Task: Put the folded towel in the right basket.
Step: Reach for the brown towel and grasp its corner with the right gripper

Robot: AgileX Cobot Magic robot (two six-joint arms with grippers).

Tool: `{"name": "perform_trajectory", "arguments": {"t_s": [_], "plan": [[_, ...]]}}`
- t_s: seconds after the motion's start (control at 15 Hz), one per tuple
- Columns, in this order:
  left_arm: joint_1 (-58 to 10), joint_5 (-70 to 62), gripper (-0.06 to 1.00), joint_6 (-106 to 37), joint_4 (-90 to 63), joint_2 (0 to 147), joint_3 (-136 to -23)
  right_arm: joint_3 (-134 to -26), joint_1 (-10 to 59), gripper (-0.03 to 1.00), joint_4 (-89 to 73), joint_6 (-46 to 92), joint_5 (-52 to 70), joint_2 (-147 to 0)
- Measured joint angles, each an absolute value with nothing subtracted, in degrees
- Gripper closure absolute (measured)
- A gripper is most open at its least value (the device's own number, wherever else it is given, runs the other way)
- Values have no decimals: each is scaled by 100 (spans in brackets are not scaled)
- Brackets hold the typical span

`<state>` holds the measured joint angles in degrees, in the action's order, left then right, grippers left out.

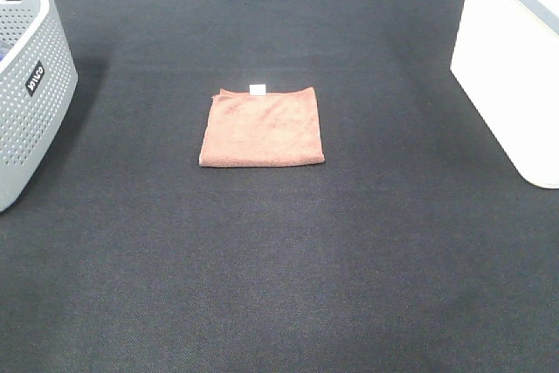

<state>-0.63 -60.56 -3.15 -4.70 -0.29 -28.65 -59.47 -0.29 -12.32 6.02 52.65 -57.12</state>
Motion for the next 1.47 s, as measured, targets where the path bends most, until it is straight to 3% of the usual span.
{"name": "perform_trajectory", "arguments": {"t_s": [0.27,0.53,1.0,1.47], "plan": [[-63,-6056,7,-315,-470,-29,-2865,-7208,-29,27,-1782,1089,5277,-7575],[-63,-6056,7,-315,-470,-29,-2865,-7786,-11,27,-2401,1438,5369,-8514],[-63,-6056,7,-315,-470,-29,-2865,-9156,1318,27,-2544,1679,5254,-10651],[-63,-6056,7,-315,-470,-29,-2865,-10325,1329,27,-3088,1570,5586,-12393]]}}
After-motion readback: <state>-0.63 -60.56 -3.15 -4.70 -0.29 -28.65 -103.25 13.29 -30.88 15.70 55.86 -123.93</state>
